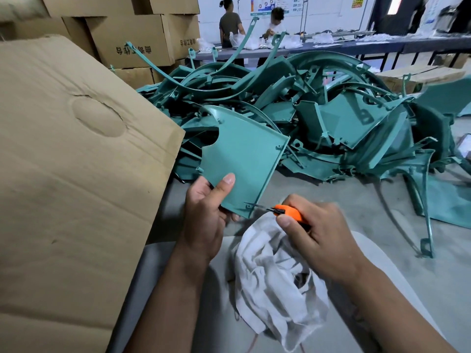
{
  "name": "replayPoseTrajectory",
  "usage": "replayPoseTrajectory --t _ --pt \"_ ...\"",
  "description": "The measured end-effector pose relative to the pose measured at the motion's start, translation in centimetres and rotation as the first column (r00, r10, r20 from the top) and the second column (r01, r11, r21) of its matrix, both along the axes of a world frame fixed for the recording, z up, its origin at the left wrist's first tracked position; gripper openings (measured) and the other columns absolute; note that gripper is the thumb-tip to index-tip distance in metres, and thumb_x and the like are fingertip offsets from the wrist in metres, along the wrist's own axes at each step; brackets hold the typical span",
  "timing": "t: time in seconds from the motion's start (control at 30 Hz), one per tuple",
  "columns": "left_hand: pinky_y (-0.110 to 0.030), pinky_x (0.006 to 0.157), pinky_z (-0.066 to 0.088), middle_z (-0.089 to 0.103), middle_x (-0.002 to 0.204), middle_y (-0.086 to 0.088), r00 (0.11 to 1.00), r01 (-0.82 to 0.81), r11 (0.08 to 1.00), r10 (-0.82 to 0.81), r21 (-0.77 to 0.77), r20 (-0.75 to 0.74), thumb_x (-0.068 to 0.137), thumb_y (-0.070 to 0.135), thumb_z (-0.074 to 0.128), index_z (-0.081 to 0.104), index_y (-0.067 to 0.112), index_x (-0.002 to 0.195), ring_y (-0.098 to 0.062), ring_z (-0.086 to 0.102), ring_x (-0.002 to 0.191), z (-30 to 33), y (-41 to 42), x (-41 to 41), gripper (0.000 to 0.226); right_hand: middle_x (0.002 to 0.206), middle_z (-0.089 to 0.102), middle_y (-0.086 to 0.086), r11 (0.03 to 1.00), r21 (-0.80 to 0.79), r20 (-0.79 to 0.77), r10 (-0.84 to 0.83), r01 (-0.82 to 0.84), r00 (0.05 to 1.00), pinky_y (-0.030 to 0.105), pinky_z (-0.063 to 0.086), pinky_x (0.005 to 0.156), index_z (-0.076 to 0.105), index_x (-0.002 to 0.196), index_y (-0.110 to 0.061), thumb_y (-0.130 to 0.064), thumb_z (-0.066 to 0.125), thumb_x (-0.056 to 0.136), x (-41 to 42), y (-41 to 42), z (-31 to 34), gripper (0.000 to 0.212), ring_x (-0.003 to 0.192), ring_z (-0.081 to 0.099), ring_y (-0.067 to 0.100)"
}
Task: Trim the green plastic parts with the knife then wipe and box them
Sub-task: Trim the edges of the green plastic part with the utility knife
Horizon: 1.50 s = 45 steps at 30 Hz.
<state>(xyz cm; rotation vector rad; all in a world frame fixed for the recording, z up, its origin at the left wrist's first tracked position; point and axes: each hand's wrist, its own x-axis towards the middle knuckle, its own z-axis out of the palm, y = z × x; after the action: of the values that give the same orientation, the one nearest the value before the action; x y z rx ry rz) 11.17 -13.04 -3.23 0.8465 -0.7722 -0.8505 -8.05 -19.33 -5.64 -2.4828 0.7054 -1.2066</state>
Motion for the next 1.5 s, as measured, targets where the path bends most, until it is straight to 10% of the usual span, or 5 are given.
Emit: replayPoseTrajectory --t 0.3,0.47,0.83,1.07,1.5 --pt "-0.021 0.038 0.038 0.07 0.084 -0.004 0.999 0.053 0.999 -0.053 -0.01 -0.007 0.091 0.019 0.06 0.063 0.01 0.115 -0.011 0.056 0.052 0.6 0.4 -1.2 0.025 0.056 0.053 -0.011 0.993 0.041 0.122 -0.118 0.113 0.986 0.027 0.041 0.046 0.052 0.08 -0.023 -0.052 0.043 0.107 -0.7 -0.1 0.3 0.041 0.048 0.056 0.006" --pt "-0.021 0.038 0.037 0.07 0.083 -0.006 0.997 0.066 0.998 -0.067 0.019 0.038 0.091 0.02 0.061 0.065 0.011 0.111 -0.011 0.054 0.047 0.8 0.6 -1.6 0.023 0.053 0.042 0.003 0.949 0.076 0.263 -0.314 0.305 0.912 0.048 0.035 0.044 0.043 0.071 -0.012 -0.044 0.043 0.108 -2.2 -1.3 0.7 0.05 0.046 0.042 0.024" --pt "-0.023 0.045 0.046 0.075 0.095 -0.008 1.0 0.002 1.0 -0.001 -0.013 0.026 0.092 0.021 0.063 0.071 0.015 0.108 -0.019 0.068 0.065 1.6 0.9 -2.3 0.019 0.073 0.05 -0.008 0.998 -0.069 0.138 0.024 -0.015 0.99 0.04 0.041 0.061 0.057 0.082 -0.018 -0.063 0.029 0.106 -0.1 0.6 0.6 0.057 0.069 0.051 0.017" --pt "-0.019 0.038 0.038 0.07 0.078 -0.003 0.999 0.012 0.998 -0.01 -0.055 0.044 0.094 0.018 0.06 0.067 0.012 0.1 -0.011 0.056 0.049 1.8 1.0 -2.3 0.011 0.055 0.043 -0.009 0.993 0.018 0.132 0.115 -0.118 0.985 0.029 0.032 0.049 0.051 0.069 -0.017 -0.057 0.034 0.107 -0.3 0.4 0.5 0.058 0.049 0.047 0.01" --pt "-0.019 0.038 0.038 0.068 0.079 -0.003 1.0 -0.003 0.999 0.003 -0.053 0.012 0.091 0.016 0.06 0.062 0.005 0.108 -0.01 0.055 0.049 1.7 0.8 -1.6 0.02 0.058 0.038 -0.017 0.934 -0.15 0.165 -0.301 0.325 0.939 0.025 0.027 0.05 0.048 0.076 -0.022 -0.057 0.036 0.108 -0.6 -0.1 0.8 0.049 0.049 0.04 0.015"
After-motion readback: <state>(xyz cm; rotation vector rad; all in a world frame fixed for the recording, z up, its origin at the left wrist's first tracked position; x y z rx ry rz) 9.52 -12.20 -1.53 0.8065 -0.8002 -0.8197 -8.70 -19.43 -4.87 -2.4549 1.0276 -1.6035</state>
